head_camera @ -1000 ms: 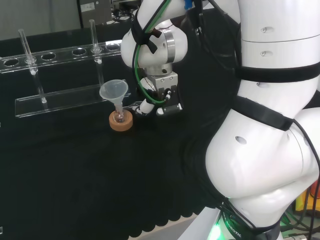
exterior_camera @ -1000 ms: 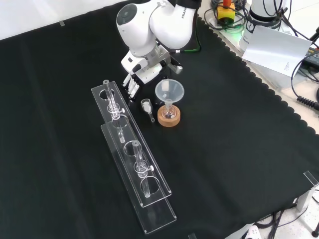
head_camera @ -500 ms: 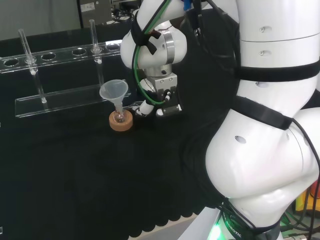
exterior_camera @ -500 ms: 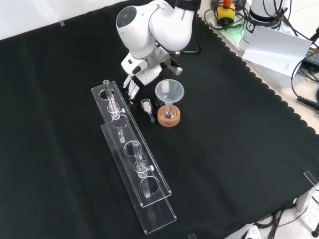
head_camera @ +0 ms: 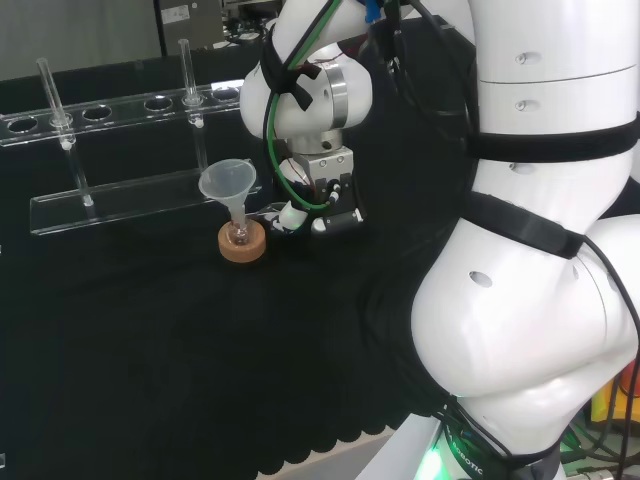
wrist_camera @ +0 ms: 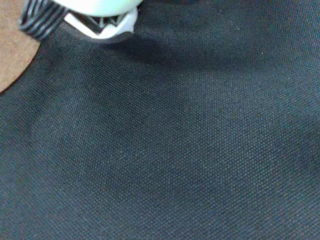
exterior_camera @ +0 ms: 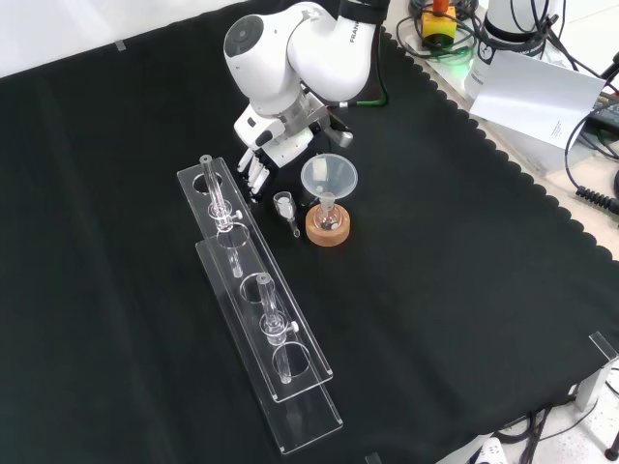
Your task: Pick up the weighing funnel.
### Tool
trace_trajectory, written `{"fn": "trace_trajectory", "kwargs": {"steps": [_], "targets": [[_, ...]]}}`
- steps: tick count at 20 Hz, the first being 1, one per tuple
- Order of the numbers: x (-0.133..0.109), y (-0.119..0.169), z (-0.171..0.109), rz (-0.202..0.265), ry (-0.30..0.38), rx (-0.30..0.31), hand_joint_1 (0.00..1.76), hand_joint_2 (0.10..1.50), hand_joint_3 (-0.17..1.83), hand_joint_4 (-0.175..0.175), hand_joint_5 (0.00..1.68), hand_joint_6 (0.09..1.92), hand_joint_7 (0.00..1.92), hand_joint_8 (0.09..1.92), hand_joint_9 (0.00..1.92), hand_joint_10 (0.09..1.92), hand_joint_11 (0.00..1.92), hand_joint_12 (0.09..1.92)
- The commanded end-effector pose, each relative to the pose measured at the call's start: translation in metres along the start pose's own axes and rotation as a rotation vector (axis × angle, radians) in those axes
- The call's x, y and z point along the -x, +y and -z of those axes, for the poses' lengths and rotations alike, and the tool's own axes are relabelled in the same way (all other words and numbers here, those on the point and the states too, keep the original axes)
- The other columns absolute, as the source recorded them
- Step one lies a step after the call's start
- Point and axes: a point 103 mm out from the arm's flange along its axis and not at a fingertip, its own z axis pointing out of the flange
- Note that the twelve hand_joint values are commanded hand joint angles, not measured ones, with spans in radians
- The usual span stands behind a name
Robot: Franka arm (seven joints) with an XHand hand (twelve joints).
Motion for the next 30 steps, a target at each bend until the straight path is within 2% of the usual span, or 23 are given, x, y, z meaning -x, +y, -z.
{"fn": "trace_trajectory", "kwargs": {"steps": [1, 13, 18, 23, 30], "targets": [[0.0006, 0.0002, -0.0009, 0.002, 0.005, -0.001, 0.88, 0.61, 0.66, -0.075, 0.47, 0.44, 0.56, 0.77, 0.76, 0.60, 0.41, 1.31], [0.0002, 0.0018, -0.0023, 0.003, 0.003, -0.003, 0.88, 0.62, 0.66, -0.072, 0.49, 0.47, 0.60, 0.77, 0.78, 0.60, 0.42, 1.30], [0.0006, 0.0013, -0.0034, 0.001, 0.003, -0.002, 0.88, 0.64, 0.65, -0.048, 0.63, 0.60, 0.71, 0.72, 0.87, 0.57, 0.45, 1.29], [0.0012, 0.0010, -0.0039, 0.001, -0.004, -0.003, 0.90, 0.66, 0.65, -0.008, 0.76, 0.66, 0.82, 0.65, 0.95, 0.51, 0.48, 1.28], [0.0047, 0.0006, -0.0051, -0.005, -0.013, -0.012, 0.92, 0.68, 0.66, 0.013, 0.81, 0.67, 0.85, 0.64, 0.97, 0.50, 0.50, 1.28]]}}
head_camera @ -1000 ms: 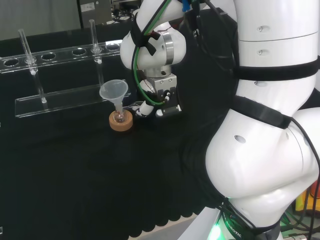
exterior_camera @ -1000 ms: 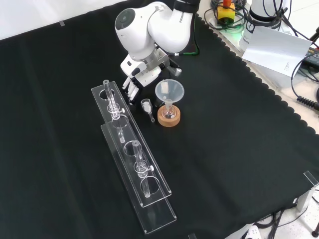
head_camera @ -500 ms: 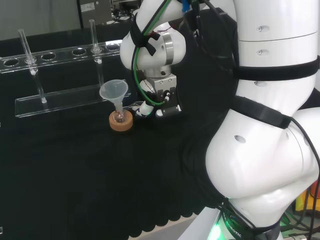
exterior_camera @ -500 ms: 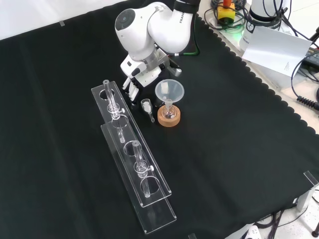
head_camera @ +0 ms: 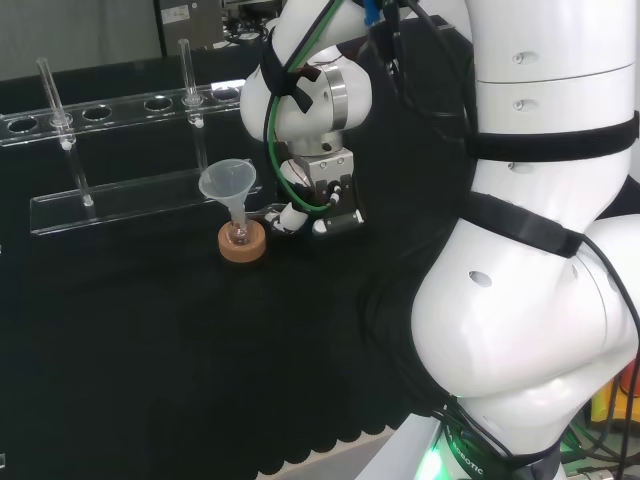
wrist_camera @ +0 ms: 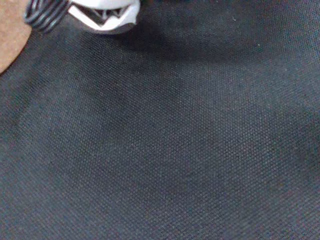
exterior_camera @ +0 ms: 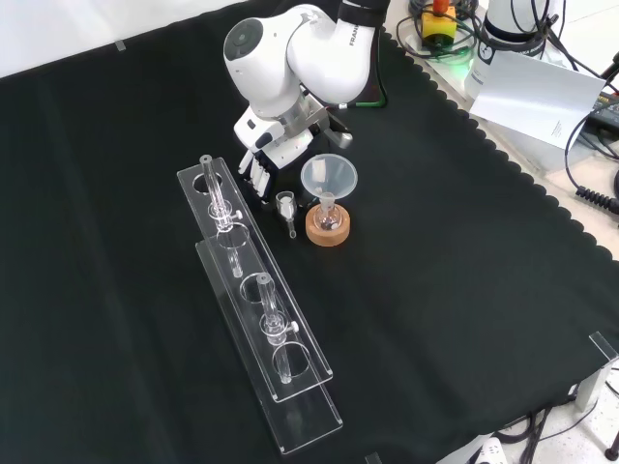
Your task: Pick up the weighing funnel.
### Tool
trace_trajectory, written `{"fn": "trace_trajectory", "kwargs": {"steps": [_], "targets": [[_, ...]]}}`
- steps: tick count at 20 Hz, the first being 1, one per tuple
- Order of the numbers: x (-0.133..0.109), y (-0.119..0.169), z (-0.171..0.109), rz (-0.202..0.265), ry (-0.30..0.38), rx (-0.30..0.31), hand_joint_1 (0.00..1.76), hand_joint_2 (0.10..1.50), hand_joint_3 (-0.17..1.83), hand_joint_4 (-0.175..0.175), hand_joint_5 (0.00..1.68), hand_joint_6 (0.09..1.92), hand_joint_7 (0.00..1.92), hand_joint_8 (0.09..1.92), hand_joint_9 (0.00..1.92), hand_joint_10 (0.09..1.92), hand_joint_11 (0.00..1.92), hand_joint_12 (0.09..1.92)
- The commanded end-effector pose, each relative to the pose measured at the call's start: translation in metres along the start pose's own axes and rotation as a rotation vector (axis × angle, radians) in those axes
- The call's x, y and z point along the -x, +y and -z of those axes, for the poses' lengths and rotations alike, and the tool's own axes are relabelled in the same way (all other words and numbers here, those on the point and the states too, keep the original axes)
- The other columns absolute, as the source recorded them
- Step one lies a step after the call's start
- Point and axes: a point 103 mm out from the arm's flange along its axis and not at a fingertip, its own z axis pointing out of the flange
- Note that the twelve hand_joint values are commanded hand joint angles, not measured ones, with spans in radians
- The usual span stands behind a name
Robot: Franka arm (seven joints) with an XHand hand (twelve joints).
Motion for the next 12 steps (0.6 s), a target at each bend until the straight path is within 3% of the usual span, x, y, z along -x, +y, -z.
{"fn": "trace_trajectory", "kwargs": {"steps": [1, 3, 5, 6, 8, 12], "targets": [[0.004, 0.000, -0.001, -0.006, -0.006, -0.004, 0.93, 0.68, 0.66, 0.015, 0.81, 0.68, 0.85, 0.64, 0.97, 0.50, 0.50, 1.28], [0.007, -0.001, 0.000, -0.010, -0.012, 0.014, 0.96, 0.70, 0.66, 0.023, 0.83, 0.68, 0.86, 0.63, 0.99, 0.49, 0.51, 1.27], [0.009, -0.002, 0.002, -0.011, -0.019, 0.040, 1.00, 0.90, 0.36, 0.123, 0.93, 0.89, 0.95, 0.62, 1.05, 0.47, 0.57, 1.25], [0.010, -0.002, 0.003, -0.015, -0.020, 0.045, 1.02, 0.98, 0.24, 0.144, 0.96, 0.94, 1.00, 0.60, 1.09, 0.45, 0.59, 1.23], [0.012, -0.002, 0.005, -0.014, -0.024, 0.035, 1.04, 1.04, 0.11, 0.138, 1.01, 0.94, 1.10, 0.56, 1.18, 0.41, 0.66, 1.19], [0.017, -0.004, 0.007, -0.022, -0.028, 0.026, 1.06, 1.06, 0.05, 0.133, 1.05, 0.91, 1.20, 0.51, 1.26, 0.35, 0.72, 1.14]]}}
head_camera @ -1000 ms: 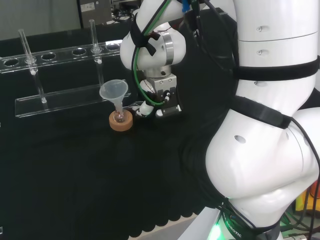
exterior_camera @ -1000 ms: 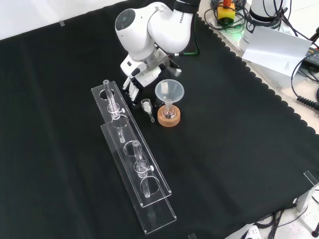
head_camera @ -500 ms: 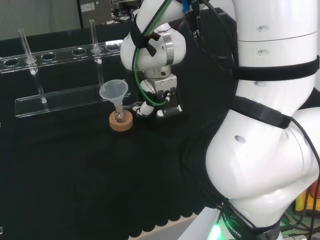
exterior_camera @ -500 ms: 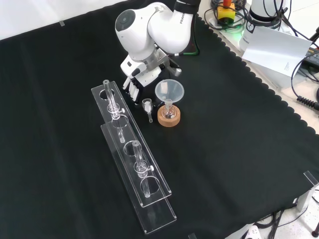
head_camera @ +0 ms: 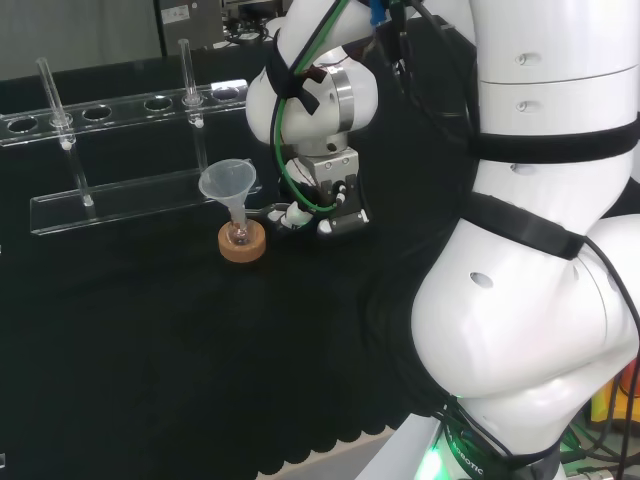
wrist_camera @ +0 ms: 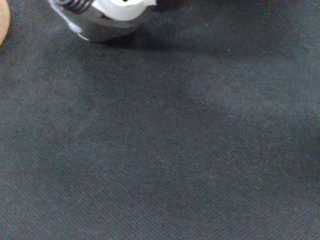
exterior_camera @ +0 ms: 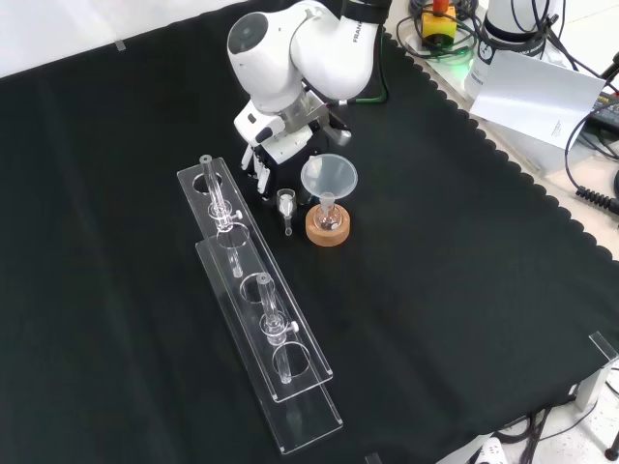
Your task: Pick up the weighing funnel.
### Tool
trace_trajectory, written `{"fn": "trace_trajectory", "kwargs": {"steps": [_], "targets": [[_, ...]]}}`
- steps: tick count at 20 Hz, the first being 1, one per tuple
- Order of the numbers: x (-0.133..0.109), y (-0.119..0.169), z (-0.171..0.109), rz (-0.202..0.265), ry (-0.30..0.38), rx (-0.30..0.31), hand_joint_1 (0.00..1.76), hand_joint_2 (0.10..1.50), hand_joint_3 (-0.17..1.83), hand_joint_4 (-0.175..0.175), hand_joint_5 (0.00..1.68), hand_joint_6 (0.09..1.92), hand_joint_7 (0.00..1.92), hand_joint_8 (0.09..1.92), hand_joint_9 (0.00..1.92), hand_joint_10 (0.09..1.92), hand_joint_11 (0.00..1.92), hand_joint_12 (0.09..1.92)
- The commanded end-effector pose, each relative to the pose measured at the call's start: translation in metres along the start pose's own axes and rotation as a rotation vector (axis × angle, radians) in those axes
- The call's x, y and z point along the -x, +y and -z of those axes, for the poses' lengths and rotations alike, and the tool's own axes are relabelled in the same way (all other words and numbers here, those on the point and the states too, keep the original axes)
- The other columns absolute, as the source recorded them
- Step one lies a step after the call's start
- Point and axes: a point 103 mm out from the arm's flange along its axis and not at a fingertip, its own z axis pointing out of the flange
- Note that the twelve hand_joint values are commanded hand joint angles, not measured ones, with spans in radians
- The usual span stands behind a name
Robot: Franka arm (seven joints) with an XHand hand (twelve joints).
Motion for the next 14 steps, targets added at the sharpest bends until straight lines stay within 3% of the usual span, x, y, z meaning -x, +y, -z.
{"fn": "trace_trajectory", "kwargs": {"steps": [1, 14], "targets": [[0.009, -0.001, 0.006, -0.011, -0.010, -0.008, 1.06, 1.06, 0.05, 0.135, 1.05, 0.90, 1.21, 0.50, 1.28, 0.34, 0.73, 1.14], [0.018, -0.001, 0.010, -0.009, -0.008, -0.035, 1.07, 1.05, 0.05, 0.131, 1.06, 0.89, 1.24, 0.49, 1.30, 0.33, 0.76, 1.13]]}}
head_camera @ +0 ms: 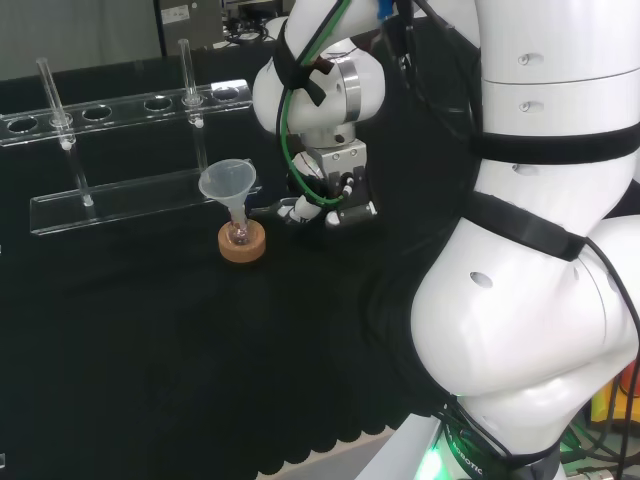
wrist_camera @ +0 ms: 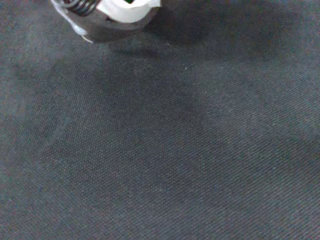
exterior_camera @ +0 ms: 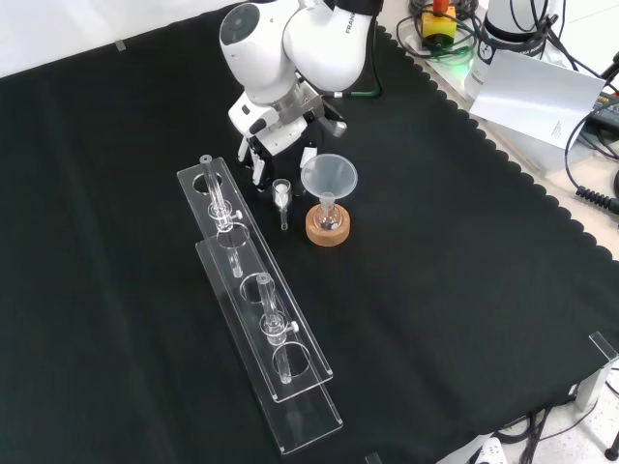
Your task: Pick up the weighing funnel.
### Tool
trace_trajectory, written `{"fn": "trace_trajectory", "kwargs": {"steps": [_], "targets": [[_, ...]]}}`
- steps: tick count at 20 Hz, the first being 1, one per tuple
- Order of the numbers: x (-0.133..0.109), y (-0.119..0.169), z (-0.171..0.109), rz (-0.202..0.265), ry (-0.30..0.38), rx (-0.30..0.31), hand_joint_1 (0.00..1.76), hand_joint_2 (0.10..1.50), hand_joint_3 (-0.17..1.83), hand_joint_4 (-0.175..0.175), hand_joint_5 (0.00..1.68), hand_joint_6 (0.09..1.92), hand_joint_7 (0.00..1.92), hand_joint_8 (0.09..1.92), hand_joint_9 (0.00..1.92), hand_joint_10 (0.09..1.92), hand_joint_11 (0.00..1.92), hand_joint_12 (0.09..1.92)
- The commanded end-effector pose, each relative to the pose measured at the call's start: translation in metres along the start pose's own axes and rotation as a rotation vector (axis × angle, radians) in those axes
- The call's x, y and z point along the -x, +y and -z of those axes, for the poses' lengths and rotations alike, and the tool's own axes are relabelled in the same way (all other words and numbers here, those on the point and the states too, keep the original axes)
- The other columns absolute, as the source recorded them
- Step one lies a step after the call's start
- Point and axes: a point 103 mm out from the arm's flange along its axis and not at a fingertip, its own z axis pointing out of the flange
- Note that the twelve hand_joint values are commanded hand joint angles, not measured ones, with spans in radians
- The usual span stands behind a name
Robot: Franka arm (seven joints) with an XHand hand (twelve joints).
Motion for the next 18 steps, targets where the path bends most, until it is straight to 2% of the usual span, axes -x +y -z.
{"fn": "trace_trajectory", "kwargs": {"steps": [1, 4, 6, 8, 10, 12, 15, 18], "targets": [[0.0036, 0.0001, -0.0027, 0.001, -0.008, -0.018, 1.07, 1.05, 0.05, 0.130, 1.06, 0.89, 1.24, 0.49, 1.30, 0.33, 0.76, 1.13], [0.0032, 0.0006, -0.0058, 0.002, -0.011, -0.038, 1.07, 1.06, 0.05, 0.116, 1.05, 0.90, 1.22, 0.48, 1.30, 0.32, 0.76, 1.12], [0.0022, 0.0009, -0.0068, 0.006, -0.018, -0.051, 1.06, 1.06, 0.04, 0.126, 1.04, 0.92, 1.16, 0.50, 1.26, 0.31, 0.73, 1.13], [0.0017, 0.0003, -0.0064, 0.011, -0.025, -0.054, 1.04, 1.08, 0.03, 0.144, 1.01, 0.96, 1.02, 0.58, 1.18, 0.33, 0.67, 1.17], [-0.0001, 0.0001, -0.0050, 0.012, -0.033, -0.058, 1.01, 1.05, -0.02, 0.058, 0.87, 0.87, 0.87, 0.64, 1.06, 0.37, 0.58, 1.21], [-0.0019, -0.0004, -0.0030, 0.013, -0.033, -0.055, 1.00, 1.06, -0.12, 0.002, 0.75, 0.81, 0.75, 0.68, 0.94, 0.46, 0.51, 1.25], [-0.0040, -0.0023, -0.0009, 0.011, -0.033, -0.051, 0.98, 1.05, -0.17, -0.034, 0.61, 0.74, 0.64, 0.69, 0.83, 0.51, 0.44, 1.28], [-0.0061, -0.0041, 0.0001, 0.013, -0.028, -0.043, 0.97, 1.04, -0.17, -0.045, 0.55, 0.69, 0.59, 0.71, 0.78, 0.54, 0.41, 1.29]]}}
